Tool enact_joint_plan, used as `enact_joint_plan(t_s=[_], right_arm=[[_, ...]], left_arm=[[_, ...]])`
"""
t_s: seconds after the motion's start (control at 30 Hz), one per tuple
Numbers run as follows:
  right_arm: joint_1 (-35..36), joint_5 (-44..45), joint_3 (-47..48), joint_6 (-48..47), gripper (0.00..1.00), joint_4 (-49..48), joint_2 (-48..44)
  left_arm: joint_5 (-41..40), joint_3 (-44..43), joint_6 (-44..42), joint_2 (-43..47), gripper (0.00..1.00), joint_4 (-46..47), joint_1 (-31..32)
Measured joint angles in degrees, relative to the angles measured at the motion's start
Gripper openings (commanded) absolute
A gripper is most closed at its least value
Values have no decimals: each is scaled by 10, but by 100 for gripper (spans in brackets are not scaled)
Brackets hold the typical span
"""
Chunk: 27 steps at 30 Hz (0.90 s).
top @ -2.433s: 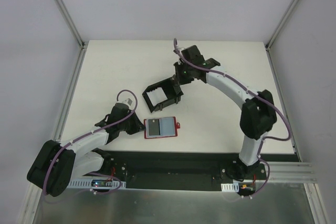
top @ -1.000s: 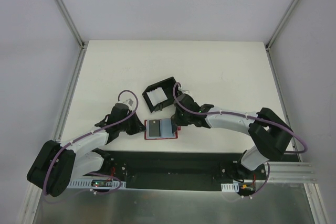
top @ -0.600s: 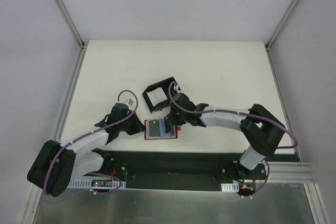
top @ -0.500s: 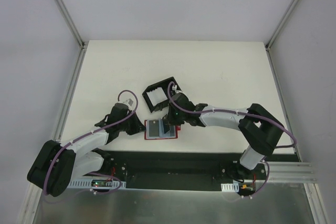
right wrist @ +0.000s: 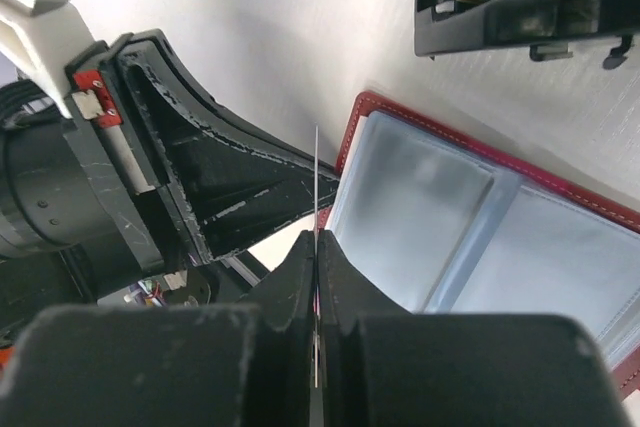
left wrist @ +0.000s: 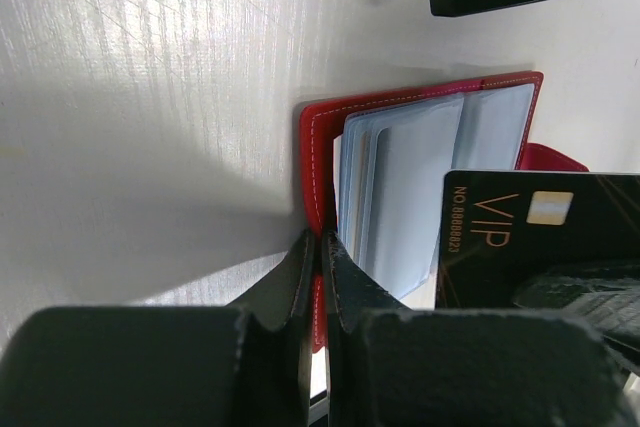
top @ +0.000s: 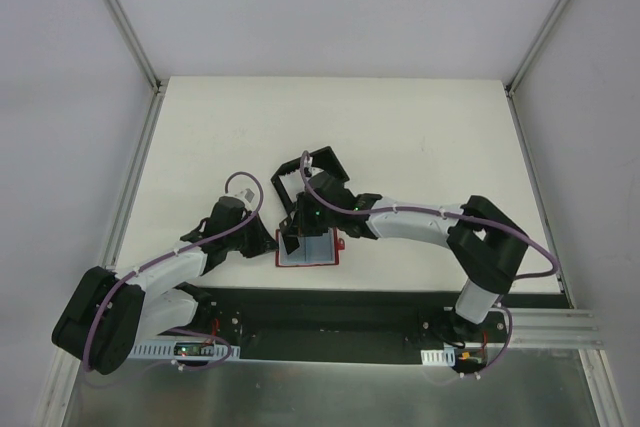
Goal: Put the credit cards into the card holder
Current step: Turn over the card slot in the card holder, then insert the credit card into the card holder.
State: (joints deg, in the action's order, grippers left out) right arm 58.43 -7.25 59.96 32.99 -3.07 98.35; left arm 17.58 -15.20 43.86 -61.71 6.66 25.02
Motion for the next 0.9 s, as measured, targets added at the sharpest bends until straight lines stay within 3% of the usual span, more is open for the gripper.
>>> enact_joint_plan(t_s=[0.23,0.43,0.9], right_arm=[[0,-13,0,-11,0,3,2],[-12,-7,-37,-19,0,-6,-65],[-32,-5,-222,42,0,-174,-99]], left_arm=[[0,2,0,0,0,4,0],[0,6,0,3,0,7,0],[4,13,0,-9,0,33,0]])
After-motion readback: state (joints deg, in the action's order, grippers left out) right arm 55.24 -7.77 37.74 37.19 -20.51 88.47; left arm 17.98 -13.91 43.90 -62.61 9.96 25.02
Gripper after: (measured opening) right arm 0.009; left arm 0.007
